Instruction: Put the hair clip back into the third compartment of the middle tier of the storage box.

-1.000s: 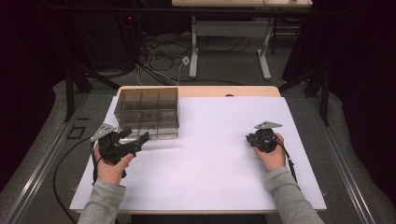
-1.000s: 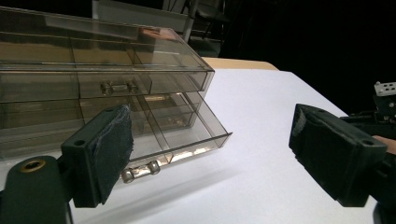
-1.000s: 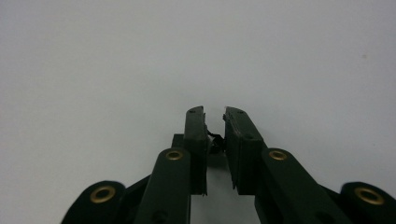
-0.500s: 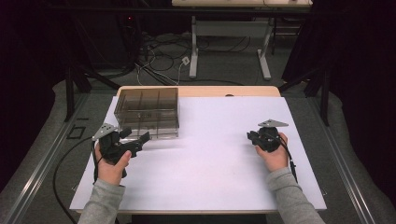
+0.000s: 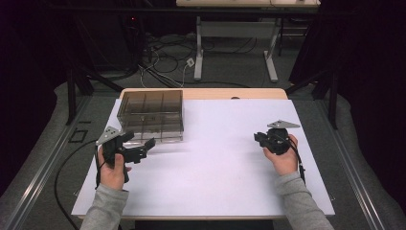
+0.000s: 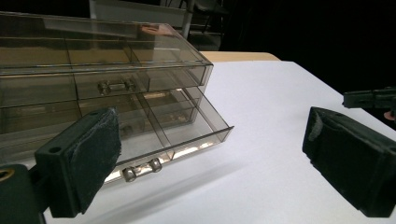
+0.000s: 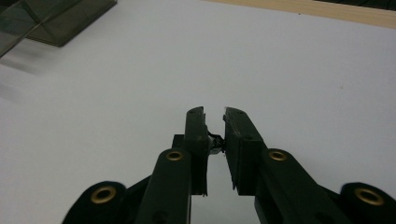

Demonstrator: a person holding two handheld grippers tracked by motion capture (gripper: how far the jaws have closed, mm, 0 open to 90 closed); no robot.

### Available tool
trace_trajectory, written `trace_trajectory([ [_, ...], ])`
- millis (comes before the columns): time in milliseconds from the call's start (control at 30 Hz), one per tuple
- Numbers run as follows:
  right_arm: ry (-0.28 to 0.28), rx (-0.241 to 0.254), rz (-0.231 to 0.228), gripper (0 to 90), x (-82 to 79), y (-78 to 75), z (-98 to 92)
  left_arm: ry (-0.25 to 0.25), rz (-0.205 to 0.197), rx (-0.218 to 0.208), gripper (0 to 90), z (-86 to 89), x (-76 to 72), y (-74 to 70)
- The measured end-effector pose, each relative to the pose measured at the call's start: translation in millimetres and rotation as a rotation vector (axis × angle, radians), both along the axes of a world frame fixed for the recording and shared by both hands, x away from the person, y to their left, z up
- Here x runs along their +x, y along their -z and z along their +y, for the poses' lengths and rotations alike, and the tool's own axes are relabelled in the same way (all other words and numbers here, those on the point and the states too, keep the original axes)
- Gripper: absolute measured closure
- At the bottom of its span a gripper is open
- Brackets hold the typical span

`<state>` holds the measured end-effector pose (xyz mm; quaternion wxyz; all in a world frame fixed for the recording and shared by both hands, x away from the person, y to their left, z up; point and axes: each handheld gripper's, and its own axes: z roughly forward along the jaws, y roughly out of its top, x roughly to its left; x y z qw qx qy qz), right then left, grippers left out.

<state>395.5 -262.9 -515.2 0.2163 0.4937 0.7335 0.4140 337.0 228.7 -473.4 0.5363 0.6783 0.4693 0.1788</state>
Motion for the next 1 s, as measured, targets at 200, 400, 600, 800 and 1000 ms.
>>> trace_trajectory([
  [200, -0.012, 0.011, -0.005, 79.7, -3.9, -8.8, 3.1, 0.01, 0.01, 0.007, 1.4, -1.0, 0.3, 0.1],
  [400, -0.039, 0.009, -0.015, 79.7, -8.1, -17.0, 10.1, 0.016, 0.002, 0.018, 0.9, -2.1, -0.6, -1.1],
  [600, -0.072, 0.014, -0.021, 79.7, -12.7, -22.6, 20.6, 0.019, 0.002, 0.025, 0.9, -3.7, -0.3, -0.6],
  [800, -0.101, 0.014, -0.02, 79.7, -16.3, -25.9, 32.2, 0.035, 0.004, 0.035, 0.9, -5.5, -0.4, -0.5],
  [1000, -0.133, 0.014, -0.024, 79.7, -18.0, -27.9, 44.2, 0.03, 0.002, 0.039, 0.9, -5.0, -0.5, -0.3],
])
